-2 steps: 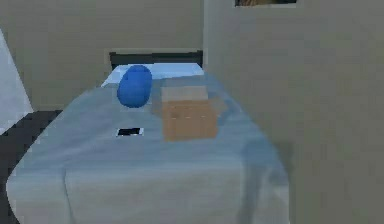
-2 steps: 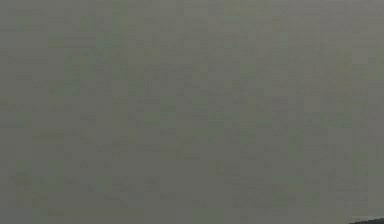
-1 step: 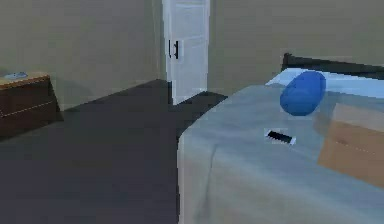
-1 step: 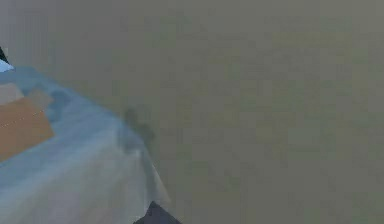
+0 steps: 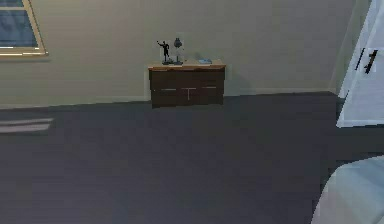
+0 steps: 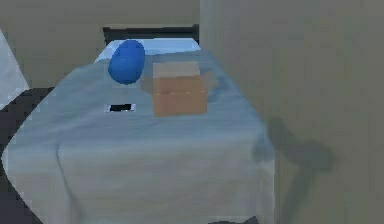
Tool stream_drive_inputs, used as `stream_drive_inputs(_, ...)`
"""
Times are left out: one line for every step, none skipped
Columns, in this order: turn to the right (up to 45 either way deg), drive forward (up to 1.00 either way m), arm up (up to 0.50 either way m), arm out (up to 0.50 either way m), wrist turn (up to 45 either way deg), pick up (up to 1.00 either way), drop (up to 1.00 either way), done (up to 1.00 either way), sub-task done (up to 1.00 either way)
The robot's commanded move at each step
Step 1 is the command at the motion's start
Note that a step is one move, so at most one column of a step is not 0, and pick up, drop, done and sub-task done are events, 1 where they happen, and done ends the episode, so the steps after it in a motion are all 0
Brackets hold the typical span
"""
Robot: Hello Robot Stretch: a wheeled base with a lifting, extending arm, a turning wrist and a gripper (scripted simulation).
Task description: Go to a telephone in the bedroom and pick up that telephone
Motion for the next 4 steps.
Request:
stream_drive_inputs(-18.0, 0.00, 0.00, 0.00, 0.0, 0.00, 0.00, 0.00, 0.00)
stream_drive_inputs(45.0, 0.00, 0.00, 0.00, 0.0, 0.00, 0.00, 0.00, 0.00)
stream_drive_inputs(45.0, 0.00, 0.00, 0.00, 0.0, 0.00, 0.00, 0.00, 0.00)
stream_drive_inputs(15.0, 0.00, 0.00, 0.00, 0.0, 0.00, 0.00, 0.00, 0.00)
